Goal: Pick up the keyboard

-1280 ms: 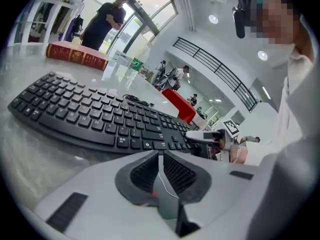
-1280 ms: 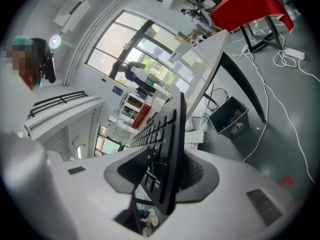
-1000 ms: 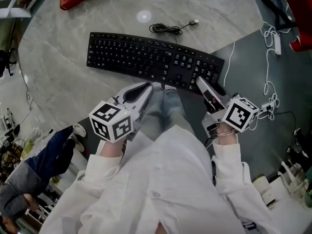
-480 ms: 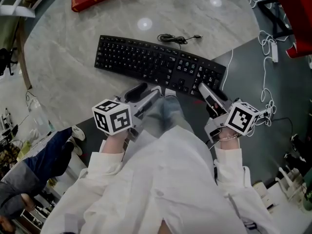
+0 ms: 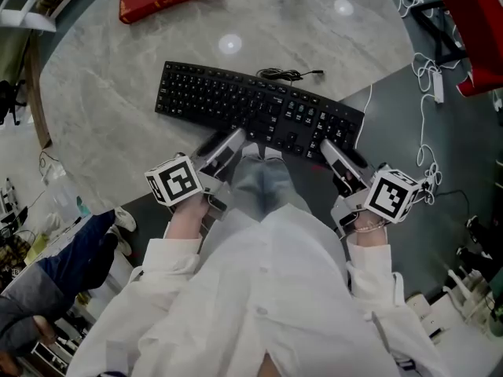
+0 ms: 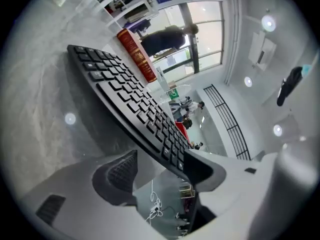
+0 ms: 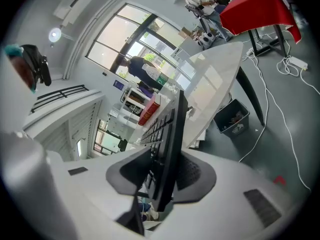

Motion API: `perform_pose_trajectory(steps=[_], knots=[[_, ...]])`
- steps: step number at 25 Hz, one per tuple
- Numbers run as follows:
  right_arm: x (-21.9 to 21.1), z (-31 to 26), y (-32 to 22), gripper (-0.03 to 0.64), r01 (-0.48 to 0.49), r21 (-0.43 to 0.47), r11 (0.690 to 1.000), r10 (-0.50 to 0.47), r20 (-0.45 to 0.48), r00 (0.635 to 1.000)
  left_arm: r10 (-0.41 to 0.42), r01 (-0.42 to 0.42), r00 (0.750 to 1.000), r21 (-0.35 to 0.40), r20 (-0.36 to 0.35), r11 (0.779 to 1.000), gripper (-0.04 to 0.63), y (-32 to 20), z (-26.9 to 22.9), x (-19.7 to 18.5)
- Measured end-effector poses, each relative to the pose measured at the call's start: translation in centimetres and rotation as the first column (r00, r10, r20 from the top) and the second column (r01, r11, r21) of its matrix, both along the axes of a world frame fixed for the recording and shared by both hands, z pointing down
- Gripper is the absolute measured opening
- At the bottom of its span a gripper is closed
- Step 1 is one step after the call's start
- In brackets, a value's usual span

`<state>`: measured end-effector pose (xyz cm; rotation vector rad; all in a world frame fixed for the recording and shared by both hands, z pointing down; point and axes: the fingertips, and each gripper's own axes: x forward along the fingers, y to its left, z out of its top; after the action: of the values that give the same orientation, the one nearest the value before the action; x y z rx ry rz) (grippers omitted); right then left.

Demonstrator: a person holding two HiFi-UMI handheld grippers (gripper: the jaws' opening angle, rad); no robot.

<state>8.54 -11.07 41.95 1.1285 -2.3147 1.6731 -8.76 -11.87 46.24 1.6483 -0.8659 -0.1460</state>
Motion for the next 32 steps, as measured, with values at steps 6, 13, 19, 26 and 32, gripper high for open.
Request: perform_pose_trajectory(steps=[6, 13, 19, 26, 32], knots=[[0.0, -0.1, 0.1, 0.144, 0.000, -0.007, 1.000, 0.000, 0.000, 1.000, -0.055, 0.054, 0.998, -0.019, -0.044, 0.998, 0.282, -1.1, 0.1, -0.7], [0.0, 0.1, 0.3, 0.141, -0.001, -0.027, 1.000, 0.001, 0.008, 1.000, -0.089, 0.088, 0.995, -0.017, -0.050, 0.996, 0.282, -2.5, 0.6, -1.2], [0.1, -0.2, 0.5, 0.140, -0.004, -0.023, 1.000, 0.004, 0.009, 1.000, -0.064, 0.064, 0.996, -0.008, -0.056, 0.998, 0.282, -2.8, 0.7, -1.2], [-0.1, -0.3, 0.5, 0.138, -0.009, -0.024, 1.000, 0.009, 0.008, 1.000, -0.059, 0.054, 0.993, -0.058, -0.102, 0.997, 0.276, -3.5, 1.4, -1.2], [0.1, -0.3, 0.5, 0.138, -0.017, -0.025, 1.000, 0.016, -0.024, 1.000, -0.044, 0.037, 0.988, -0.052, -0.147, 0.998, 0.221, -3.6, 1.2, -1.0]])
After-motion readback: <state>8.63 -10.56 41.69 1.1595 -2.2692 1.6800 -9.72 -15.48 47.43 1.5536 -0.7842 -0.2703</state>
